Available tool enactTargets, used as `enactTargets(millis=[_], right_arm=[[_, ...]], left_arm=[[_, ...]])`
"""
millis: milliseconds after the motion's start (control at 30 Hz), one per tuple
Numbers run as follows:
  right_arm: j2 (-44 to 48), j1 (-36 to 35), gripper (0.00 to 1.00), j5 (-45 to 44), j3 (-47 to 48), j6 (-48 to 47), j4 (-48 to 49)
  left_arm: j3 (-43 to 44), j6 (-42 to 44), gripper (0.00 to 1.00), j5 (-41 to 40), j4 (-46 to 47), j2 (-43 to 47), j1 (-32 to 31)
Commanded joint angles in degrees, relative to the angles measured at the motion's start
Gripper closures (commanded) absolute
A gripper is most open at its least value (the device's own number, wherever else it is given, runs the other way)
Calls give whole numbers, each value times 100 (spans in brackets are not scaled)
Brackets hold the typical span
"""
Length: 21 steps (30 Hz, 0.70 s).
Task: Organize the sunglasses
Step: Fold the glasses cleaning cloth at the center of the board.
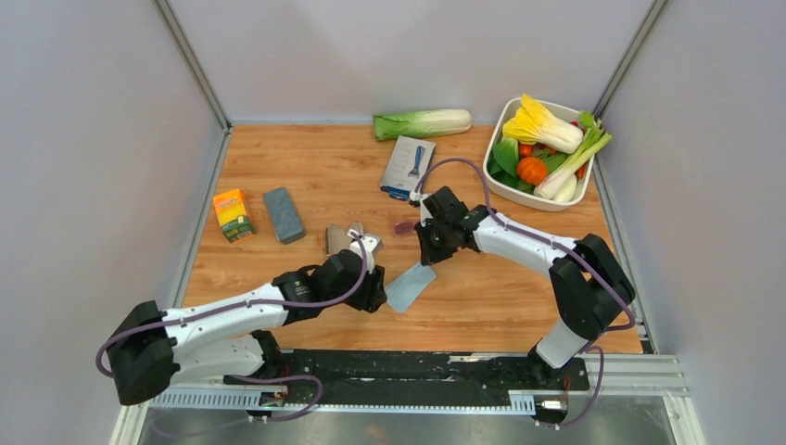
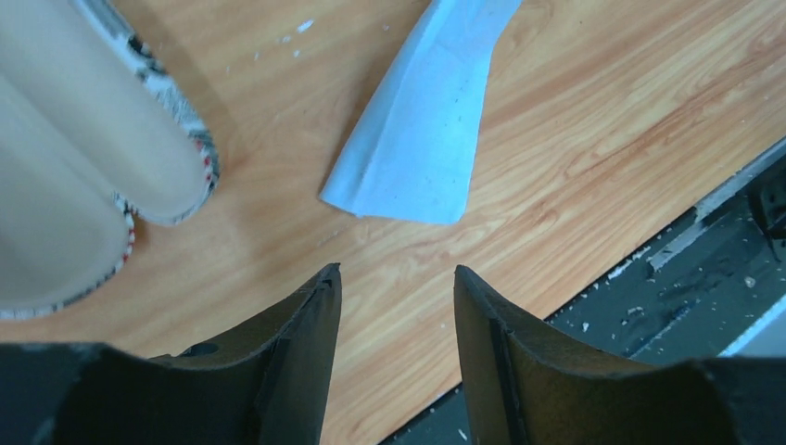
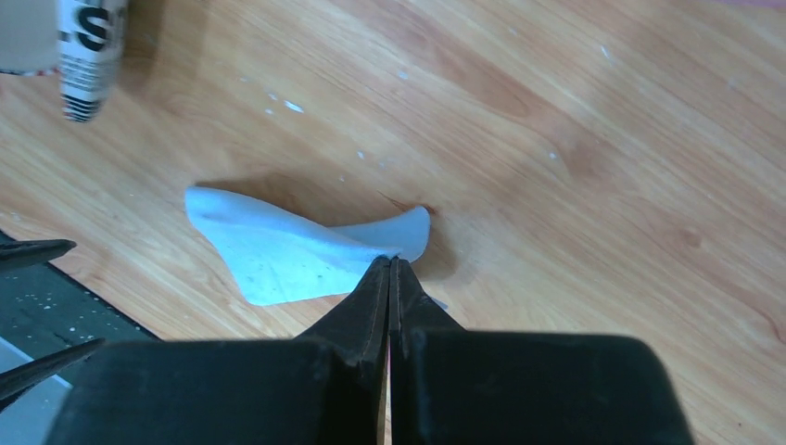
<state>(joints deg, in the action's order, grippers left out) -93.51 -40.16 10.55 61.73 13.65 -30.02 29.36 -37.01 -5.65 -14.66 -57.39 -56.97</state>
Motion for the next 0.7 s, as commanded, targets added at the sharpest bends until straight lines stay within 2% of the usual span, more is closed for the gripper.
enactTargets(millis=[0, 33, 133, 167, 367, 667], right_arm=[[228, 122, 99, -44, -179, 15, 5], [246, 131, 99, -9, -197, 6, 5], [264, 167, 99, 35, -206, -3, 40], [264, 184, 99, 53, -206, -11, 58], [264, 219, 99, 132, -214, -11, 67], [237, 246, 99, 229, -214, -29, 84]], left_arm=[[700, 1301, 45, 73, 534, -694, 10], [780, 1546, 44, 64, 499, -939, 10], [1097, 1916, 53, 204, 604, -1309, 10], [1150, 2030, 54, 231, 639, -1484, 10], [1396, 2348, 52, 64, 604, -2039, 19], [1370, 2287, 50, 152, 701, -2514, 72]])
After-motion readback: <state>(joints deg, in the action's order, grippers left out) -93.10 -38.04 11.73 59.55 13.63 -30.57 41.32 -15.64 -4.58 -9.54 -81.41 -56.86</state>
